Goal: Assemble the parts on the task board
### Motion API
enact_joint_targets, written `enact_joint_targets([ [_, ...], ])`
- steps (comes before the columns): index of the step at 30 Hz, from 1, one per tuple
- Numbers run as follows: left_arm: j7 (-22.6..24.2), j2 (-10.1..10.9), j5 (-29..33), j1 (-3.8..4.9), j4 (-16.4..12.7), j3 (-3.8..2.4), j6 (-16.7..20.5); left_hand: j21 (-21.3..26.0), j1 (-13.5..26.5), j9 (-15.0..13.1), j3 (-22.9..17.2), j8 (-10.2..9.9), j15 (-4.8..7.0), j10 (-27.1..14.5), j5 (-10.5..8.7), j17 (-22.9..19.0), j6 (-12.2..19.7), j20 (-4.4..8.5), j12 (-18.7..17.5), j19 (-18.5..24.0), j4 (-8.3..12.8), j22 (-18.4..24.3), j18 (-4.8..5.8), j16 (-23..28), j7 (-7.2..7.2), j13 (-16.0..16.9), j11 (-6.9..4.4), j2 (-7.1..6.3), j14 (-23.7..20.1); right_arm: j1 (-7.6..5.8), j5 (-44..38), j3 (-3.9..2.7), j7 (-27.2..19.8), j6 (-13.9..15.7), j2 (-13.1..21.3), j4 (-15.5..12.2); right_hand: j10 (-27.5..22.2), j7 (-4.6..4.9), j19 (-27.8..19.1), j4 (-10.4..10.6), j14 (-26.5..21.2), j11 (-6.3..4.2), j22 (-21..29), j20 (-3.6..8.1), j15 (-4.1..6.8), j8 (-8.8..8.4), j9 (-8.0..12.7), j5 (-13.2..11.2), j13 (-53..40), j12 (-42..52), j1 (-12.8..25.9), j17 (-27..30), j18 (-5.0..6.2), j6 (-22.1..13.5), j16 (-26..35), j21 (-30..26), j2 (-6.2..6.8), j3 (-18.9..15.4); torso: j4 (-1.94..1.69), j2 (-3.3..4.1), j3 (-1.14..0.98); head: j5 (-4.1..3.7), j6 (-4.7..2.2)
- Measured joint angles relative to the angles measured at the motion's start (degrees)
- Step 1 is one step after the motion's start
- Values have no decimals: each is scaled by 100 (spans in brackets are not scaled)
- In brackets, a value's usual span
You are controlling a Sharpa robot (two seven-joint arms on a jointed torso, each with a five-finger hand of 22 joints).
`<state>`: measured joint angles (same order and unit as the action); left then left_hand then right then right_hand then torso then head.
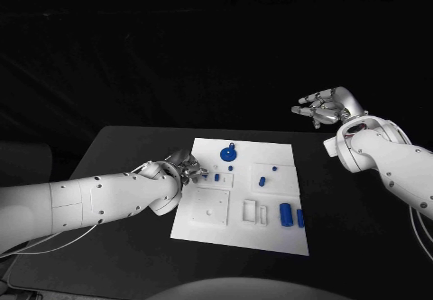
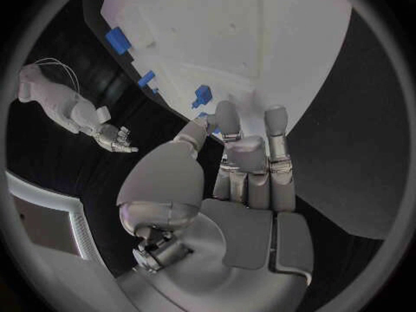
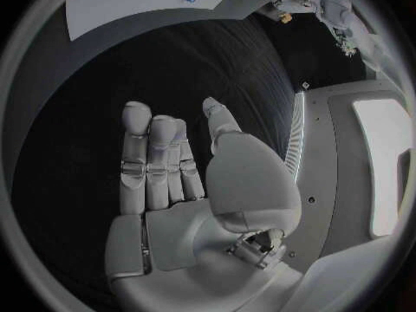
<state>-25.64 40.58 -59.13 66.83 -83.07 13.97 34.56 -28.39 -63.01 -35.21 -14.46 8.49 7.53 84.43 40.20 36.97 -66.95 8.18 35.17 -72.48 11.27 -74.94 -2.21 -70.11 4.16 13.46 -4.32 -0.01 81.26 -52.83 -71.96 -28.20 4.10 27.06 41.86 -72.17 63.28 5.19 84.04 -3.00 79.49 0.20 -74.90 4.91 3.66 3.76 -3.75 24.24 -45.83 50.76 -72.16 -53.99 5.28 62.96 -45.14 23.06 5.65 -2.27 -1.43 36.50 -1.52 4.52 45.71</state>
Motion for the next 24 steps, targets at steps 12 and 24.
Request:
enact_joint_targets([
  [12, -64, -49, -53, -42, 71, 1, -30, 0, -23, -74, -17, 45, -9, 0, -10, -7, -1, 0, 0, 0, -15, 1, 1, 0, 0, -5, 0, -22, -7, 0, 12, 0, 0, -23, -4, 10, 0, 0, 0, 0, 0, 0, 0, 0, 0, 0, 0, 0, 0, 0, 0, 0, 0, 0, 0, 0, 0, 0, -8, 5, 1, -4, 4],
  [24, -67, -99, -111, -79, 140, -14, -25, 0, -23, -99, -17, 79, -11, 0, -11, -7, -1, 0, 20, 0, -14, 2, 1, 0, 0, -5, 0, -22, -7, 0, 16, 0, 0, -38, -9, 14, 0, 0, 0, 0, 0, 0, 0, 0, 0, 0, 0, 0, 5, 0, 0, -1, 0, 0, 0, 0, 0, 0, -17, 7, 2, -15, 3],
])
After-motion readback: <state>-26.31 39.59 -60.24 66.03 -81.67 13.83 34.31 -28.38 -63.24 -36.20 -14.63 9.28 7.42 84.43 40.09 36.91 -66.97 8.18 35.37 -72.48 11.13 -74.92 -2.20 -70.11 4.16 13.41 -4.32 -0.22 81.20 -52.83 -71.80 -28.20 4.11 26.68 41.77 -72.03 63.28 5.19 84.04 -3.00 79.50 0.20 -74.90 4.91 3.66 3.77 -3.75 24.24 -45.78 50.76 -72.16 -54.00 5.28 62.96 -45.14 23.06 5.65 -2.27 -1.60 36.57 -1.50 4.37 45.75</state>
